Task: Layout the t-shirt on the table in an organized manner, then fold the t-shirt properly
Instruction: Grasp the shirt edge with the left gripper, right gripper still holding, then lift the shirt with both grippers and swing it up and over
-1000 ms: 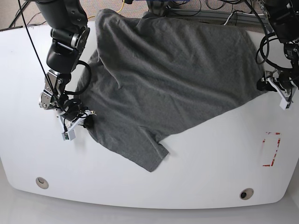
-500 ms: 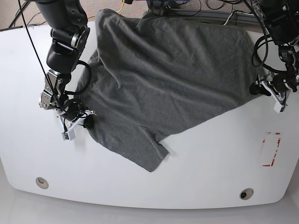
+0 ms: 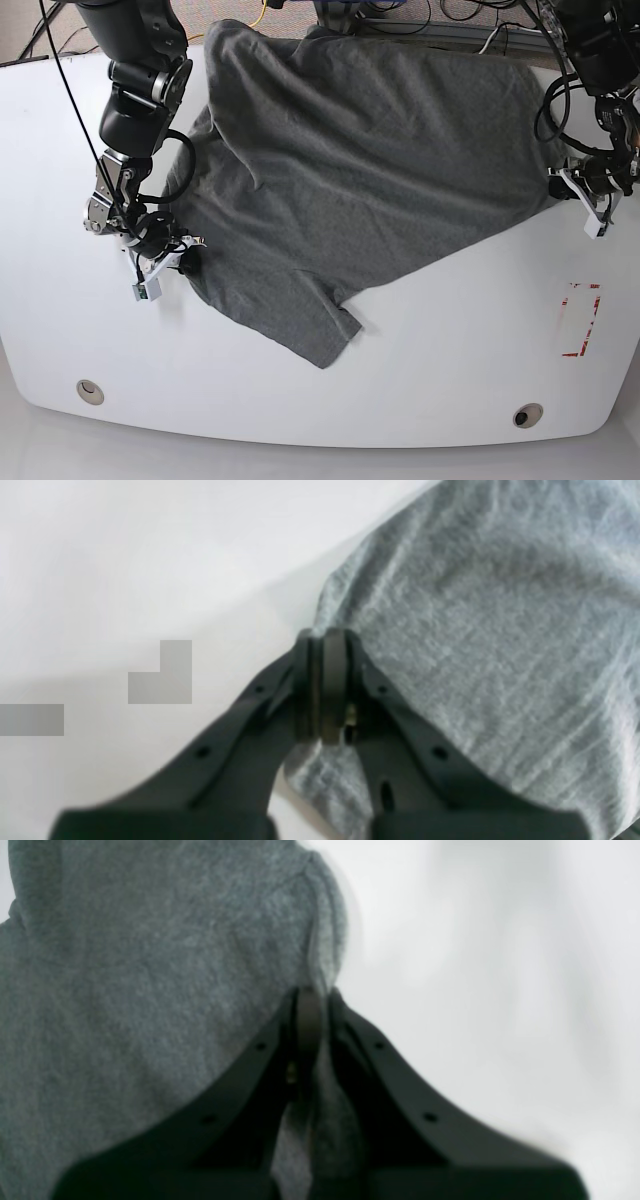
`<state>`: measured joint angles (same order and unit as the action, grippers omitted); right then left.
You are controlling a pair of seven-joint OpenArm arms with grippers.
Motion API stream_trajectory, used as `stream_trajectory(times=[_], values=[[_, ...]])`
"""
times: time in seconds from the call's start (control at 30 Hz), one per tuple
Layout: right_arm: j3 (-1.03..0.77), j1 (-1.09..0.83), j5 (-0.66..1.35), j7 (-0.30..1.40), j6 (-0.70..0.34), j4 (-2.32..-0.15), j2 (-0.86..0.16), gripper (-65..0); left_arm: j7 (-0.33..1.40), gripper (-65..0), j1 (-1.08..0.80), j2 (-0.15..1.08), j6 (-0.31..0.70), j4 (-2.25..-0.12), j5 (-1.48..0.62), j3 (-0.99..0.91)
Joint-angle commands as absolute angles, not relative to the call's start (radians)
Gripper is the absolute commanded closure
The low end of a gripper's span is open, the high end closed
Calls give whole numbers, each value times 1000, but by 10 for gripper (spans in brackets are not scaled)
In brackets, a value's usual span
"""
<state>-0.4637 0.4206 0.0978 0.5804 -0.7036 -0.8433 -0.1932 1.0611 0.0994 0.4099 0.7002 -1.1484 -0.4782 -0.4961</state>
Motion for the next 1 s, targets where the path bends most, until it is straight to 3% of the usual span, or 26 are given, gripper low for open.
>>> stream_trajectory(times=[0.0, 0.53, 0.97], values=[[-463, 444, 77, 607, -698, -855, -200, -2, 1070, 0, 111, 427, 698, -1176, -453, -498], [-461, 481, 76, 742, -698, -1129, -183, -2, 1107, 0, 314, 478, 698, -1406, -449, -309], [-461, 601, 71, 782, -698, -1193, -183, -2, 1222, 0, 552, 473, 698, -1544, -449, -300]])
